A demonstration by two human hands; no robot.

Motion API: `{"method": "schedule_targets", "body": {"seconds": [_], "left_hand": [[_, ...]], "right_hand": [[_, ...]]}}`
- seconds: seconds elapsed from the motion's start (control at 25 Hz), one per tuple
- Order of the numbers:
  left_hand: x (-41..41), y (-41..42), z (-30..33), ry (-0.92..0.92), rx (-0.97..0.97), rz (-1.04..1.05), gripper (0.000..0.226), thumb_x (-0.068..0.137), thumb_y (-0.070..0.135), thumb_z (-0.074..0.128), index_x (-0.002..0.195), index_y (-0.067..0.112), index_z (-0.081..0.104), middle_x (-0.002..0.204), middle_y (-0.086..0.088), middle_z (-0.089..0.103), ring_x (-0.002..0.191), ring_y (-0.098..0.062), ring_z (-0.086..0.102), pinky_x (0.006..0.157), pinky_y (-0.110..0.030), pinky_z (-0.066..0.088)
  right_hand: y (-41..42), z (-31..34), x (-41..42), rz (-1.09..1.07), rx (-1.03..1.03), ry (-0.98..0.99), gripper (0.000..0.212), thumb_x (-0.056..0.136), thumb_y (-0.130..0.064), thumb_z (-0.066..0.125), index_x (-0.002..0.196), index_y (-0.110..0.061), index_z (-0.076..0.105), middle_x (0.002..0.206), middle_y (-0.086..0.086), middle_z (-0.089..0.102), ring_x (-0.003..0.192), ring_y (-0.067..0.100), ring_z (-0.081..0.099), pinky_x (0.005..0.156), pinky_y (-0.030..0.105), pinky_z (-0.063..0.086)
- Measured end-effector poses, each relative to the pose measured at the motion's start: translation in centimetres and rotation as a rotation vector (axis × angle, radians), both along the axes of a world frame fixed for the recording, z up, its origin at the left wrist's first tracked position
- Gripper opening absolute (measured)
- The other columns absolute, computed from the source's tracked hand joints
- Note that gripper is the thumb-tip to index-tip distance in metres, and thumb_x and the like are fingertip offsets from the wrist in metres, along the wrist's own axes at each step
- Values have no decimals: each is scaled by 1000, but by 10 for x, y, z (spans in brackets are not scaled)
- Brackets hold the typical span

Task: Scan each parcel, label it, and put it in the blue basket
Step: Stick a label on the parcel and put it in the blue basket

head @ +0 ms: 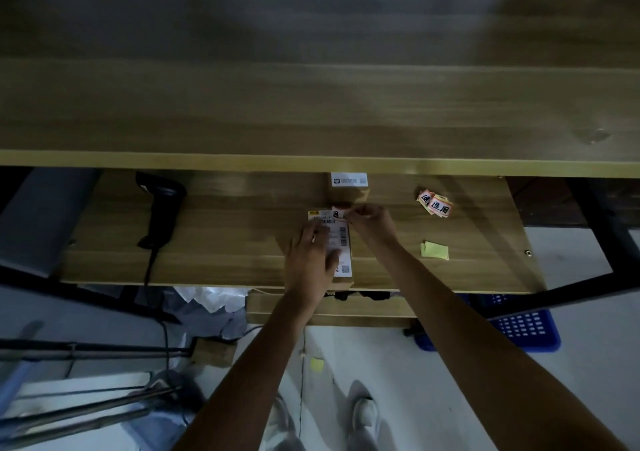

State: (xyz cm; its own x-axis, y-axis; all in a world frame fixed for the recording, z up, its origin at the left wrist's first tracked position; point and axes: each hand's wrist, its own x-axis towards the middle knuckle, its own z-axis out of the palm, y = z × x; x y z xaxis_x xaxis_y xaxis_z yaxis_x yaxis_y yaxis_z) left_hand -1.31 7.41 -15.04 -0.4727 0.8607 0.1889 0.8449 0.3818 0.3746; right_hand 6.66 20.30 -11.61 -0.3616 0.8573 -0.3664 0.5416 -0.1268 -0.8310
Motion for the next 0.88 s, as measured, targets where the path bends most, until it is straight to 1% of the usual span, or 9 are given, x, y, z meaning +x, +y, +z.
{"method": "schedule_targets", "body": {"seconds": [0.12,0.2,0.28,0.4,0.48,0.52,0.64,0.8,0.88], "left_hand": [[-1,-3,1,49,14,1,43,82,38,68,117,14,64,129,-7,60,116,-26,58,93,-39,46],[-1,-3,2,51,-11,-4,46,82,39,68,120,14,62,130,-7,58,117,-26,57,94,-39,46],[-2,0,6,24,-55,-10,55,81,40,68,128,14,56,134,-7,55,120,-27,55,97,-42,44],[-2,6,19,-45,-177,-20,78,84,44,65,149,18,31,150,-9,36,133,-29,41,107,-45,38],[-4,10,25,-30,-247,-31,90,86,45,64,155,21,12,160,-10,17,140,-31,31,111,-45,29],[-5,11,26,-19,-254,-46,92,86,44,64,156,21,7,162,-10,9,142,-32,28,112,-46,28],[-10,14,24,-34,-271,-95,89,86,41,65,155,22,11,164,-5,2,143,-34,25,111,-48,31],[-12,17,26,-17,-287,-130,79,85,37,66,151,24,25,162,-2,14,138,-34,30,108,-49,35],[-13,18,27,-26,-292,-134,76,85,37,67,150,24,28,163,-1,12,138,-33,29,108,-50,35]], "right_hand": [[6,-5,-4,78,25,-25,16,89,-33,63,83,-19,66,78,-3,69,76,16,66,66,31,50],[9,-5,-5,109,61,-51,19,89,-32,62,85,-14,67,71,-5,64,69,14,62,60,26,45],[10,-4,-5,123,82,-81,21,90,-32,61,88,-12,68,68,-8,61,64,9,57,53,21,39],[8,-6,-4,126,95,-105,23,91,-33,60,89,-12,69,71,-8,63,65,7,59,52,20,40],[7,-7,-5,127,89,-107,21,91,-34,60,90,-15,69,73,-9,65,65,5,61,52,19,41],[7,-7,-6,127,91,-111,21,91,-35,60,90,-16,70,76,-9,67,67,6,62,53,19,43],[7,-7,-7,117,96,-118,19,90,-36,61,87,-19,69,76,-8,67,65,4,60,53,20,45],[5,-10,-7,95,104,-120,23,88,-39,63,82,-18,70,70,-7,66,62,7,60,52,20,42],[5,-11,-8,88,104,-138,23,88,-38,62,83,-17,70,71,-6,67,63,8,61,51,20,41]]}}
